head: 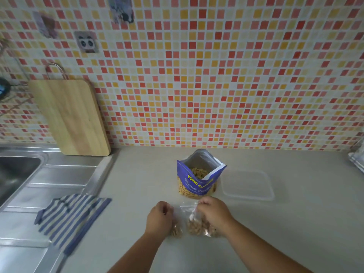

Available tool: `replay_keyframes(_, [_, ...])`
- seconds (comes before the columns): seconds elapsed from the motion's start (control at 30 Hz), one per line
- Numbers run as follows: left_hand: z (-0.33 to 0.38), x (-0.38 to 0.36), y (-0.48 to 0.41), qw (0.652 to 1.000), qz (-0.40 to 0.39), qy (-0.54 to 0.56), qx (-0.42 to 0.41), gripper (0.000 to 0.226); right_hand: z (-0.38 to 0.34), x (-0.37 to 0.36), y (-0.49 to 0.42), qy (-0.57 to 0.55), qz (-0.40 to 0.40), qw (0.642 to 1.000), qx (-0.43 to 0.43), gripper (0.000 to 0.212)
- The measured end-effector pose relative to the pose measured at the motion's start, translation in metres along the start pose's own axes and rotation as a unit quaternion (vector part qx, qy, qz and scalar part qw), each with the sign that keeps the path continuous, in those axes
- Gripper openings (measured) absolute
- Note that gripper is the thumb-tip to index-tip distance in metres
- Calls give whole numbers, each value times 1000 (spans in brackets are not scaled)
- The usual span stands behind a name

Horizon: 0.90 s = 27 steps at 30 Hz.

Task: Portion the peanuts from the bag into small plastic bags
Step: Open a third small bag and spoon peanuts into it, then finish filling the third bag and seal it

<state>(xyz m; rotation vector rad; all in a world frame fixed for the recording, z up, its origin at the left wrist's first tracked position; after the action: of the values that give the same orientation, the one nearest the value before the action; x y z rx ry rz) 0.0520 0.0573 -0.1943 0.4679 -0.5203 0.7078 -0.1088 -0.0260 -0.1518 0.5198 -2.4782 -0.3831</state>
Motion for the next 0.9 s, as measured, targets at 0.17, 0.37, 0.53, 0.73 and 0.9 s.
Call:
replay_keyframes(0.17, [18,11,7,998,16,-11,-57,34,-12,9,12,-162,-79,984,5,23])
replay_keyframes(0.37, [86,52,34,936,-115,319,-91,9,-55,28,30,-276,-89,954,77,25])
replay_keyframes(0.53, [127,79,43,933,-74,306,-173,10,-87,48,49,-259,-64,950,163,7])
replay_keyframes(0.73, [156,89,55,933,-36,246,-258,13,-126,71,67,-44,62,937,340,12])
replay_keyframes(0.9, [167,93,62,928,-3,207,-309,15,-140,74,75,176,132,876,430,12])
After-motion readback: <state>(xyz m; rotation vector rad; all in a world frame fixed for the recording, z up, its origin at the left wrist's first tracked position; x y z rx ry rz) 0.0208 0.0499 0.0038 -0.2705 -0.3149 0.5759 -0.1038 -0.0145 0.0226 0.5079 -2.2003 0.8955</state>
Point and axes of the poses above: each hand's wrist, its own y-axis away from the middle knuckle, its own x-axis out of the back of the hand, z = x × y, the point moved 4 cm from there along -y, towards the middle knuckle, and after that the axes turned 5 degrees about z, right-handed, at the moved point
